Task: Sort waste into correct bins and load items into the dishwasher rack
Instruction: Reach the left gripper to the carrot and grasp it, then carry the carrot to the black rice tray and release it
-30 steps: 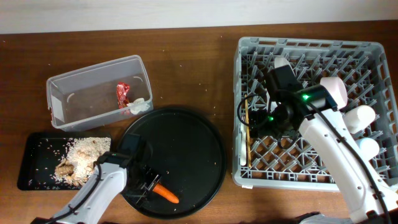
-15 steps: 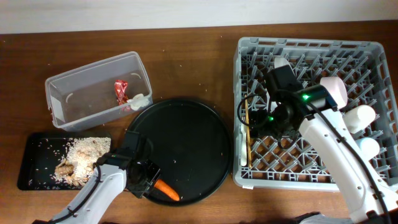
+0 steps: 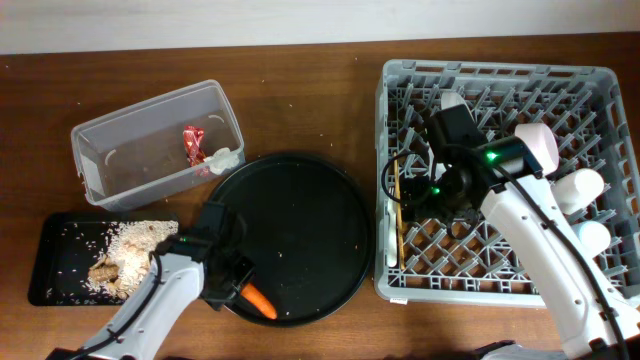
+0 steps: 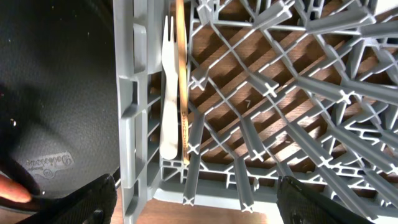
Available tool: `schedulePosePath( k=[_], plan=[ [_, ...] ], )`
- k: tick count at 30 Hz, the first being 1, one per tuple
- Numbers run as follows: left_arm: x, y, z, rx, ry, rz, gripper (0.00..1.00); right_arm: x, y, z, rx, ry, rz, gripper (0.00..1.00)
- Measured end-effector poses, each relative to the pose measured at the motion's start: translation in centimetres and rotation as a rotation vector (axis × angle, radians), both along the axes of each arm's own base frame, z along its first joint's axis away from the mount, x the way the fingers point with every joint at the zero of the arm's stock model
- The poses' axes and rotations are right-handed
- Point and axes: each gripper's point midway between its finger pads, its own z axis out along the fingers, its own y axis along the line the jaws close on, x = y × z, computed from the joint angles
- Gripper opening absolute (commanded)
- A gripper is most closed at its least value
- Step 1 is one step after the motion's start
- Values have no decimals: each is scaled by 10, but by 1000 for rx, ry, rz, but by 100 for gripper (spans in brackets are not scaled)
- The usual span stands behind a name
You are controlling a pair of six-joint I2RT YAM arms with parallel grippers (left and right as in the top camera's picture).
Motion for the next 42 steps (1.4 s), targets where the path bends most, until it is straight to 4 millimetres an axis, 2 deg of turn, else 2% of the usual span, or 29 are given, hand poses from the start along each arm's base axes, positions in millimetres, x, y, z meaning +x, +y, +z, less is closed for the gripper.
schedulePosePath(
  k=[4,7,10,12,16,20,25,30,35,38,42],
  plan=[
    [22,11,27,78,-52,-54,16,0,0,0,-2,-1,-1,86],
    [53,21,56,105,-138,-70,19,0,0,0,-3,-1,-2,86],
    [72,49,74,142,-188,-1,21,0,-1,0,-3,0,-1,86],
    [77,78,79,170,-196,88,22,-1,-1,0,-4,3,-1,86],
    [68,140,79,224,-176,276,22,-1,-1,0,-4,3,-1,85],
    [49,202,80,297,-163,478,22,-1,-1,0,-4,3,-1,86],
    [29,247,80,346,-157,638,22,-1,-1,0,-5,6,-1,86],
    [11,270,66,361,-93,722,22,-3,-1,-1,-7,11,-1,85],
    [5,282,35,353,-3,745,22,-4,-2,-1,-8,14,-1,86],
    [6,282,22,341,28,740,32,-4,-2,-1,-8,17,-1,86],
    [6,283,19,340,36,736,43,-4,-2,-1,-8,17,-1,86]
  ],
)
